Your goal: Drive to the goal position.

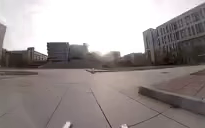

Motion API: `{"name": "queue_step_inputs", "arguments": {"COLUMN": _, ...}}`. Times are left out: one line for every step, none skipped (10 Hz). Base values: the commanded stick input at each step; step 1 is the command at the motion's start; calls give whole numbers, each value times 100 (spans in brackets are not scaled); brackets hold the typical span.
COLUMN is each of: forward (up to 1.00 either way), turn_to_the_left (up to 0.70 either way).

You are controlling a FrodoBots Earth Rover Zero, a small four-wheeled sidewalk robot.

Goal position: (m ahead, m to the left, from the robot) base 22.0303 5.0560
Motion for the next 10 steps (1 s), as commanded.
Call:
{"name": "queue_step_inputs", "arguments": {"forward": 0, "turn_to_the_left": 0}}
{"name": "queue_step_inputs", "arguments": {"forward": 0, "turn_to_the_left": 0}}
{"name": "queue_step_inputs", "arguments": {"forward": 0, "turn_to_the_left": 0}}
{"name": "queue_step_inputs", "arguments": {"forward": 0, "turn_to_the_left": 2}}
{"name": "queue_step_inputs", "arguments": {"forward": 15, "turn_to_the_left": 4}}
{"name": "queue_step_inputs", "arguments": {"forward": 28, "turn_to_the_left": 0}}
{"name": "queue_step_inputs", "arguments": {"forward": 4, "turn_to_the_left": 0}}
{"name": "queue_step_inputs", "arguments": {"forward": 0, "turn_to_the_left": 0}}
{"name": "queue_step_inputs", "arguments": {"forward": 0, "turn_to_the_left": 0}}
{"name": "queue_step_inputs", "arguments": {"forward": 0, "turn_to_the_left": 0}}
